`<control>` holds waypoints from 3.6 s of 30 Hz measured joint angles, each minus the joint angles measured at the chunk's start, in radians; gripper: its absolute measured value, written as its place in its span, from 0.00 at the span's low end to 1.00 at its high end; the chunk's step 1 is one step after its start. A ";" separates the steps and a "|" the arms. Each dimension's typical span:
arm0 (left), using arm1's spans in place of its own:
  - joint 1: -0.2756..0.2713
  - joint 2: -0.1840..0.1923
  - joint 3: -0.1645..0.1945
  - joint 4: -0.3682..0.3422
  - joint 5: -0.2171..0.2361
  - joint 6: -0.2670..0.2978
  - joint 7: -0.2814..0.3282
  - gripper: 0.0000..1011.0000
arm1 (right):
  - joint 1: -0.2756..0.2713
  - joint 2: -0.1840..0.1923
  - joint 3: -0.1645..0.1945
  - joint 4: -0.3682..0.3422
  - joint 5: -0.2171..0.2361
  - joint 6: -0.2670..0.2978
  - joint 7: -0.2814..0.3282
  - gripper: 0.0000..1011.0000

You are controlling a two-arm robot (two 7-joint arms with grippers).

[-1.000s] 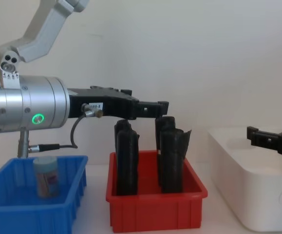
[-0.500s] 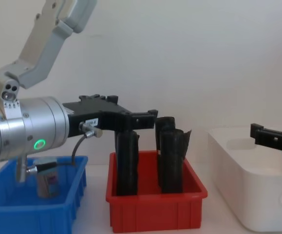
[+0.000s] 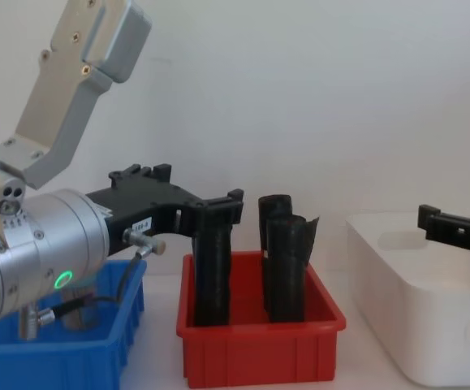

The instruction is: Pick the cotton swabs from the blue box and place them into the white box.

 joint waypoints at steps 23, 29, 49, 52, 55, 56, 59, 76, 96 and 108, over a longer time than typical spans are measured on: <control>0.024 0.002 0.009 -0.009 0.013 -0.032 0.059 0.99 | 0.000 0.000 0.000 0.000 -0.001 0.000 0.001 0.99; 0.024 0.002 0.008 -0.009 0.013 -0.032 0.059 0.99 | 0.006 -0.004 0.000 0.008 -0.005 0.001 0.009 0.99; 0.024 0.002 0.009 -0.008 0.012 -0.031 0.059 0.99 | 0.169 -0.080 -0.017 0.206 -0.071 0.000 0.123 0.99; 0.024 0.002 0.009 -0.008 0.013 -0.032 0.059 0.99 | 0.223 -0.103 -0.023 0.276 -0.090 -0.010 0.157 0.99; 0.024 0.002 0.009 -0.008 0.013 -0.031 0.059 0.99 | 0.253 -0.116 -0.026 0.317 -0.100 -0.018 0.179 0.99; 0.024 0.001 0.009 -0.008 0.013 -0.031 0.059 0.99 | 0.273 -0.125 -0.029 0.344 -0.106 -0.024 0.193 0.99; 0.024 0.002 0.009 -0.008 0.013 -0.032 0.059 0.99 | 0.318 -0.144 -0.034 0.407 -0.116 -0.038 0.222 0.99; 0.024 0.002 0.009 -0.008 0.013 -0.032 0.058 0.99 | 0.560 -0.252 -0.070 0.768 -0.156 -0.144 0.348 0.99; 0.024 0.001 0.009 -0.008 0.013 -0.032 0.059 0.99 | 0.769 -0.342 -0.099 1.137 -0.186 -0.260 0.405 0.99; 0.024 0.002 0.009 -0.008 0.013 -0.032 0.059 0.99 | 0.840 -0.371 -0.107 1.277 -0.194 -0.307 0.417 0.73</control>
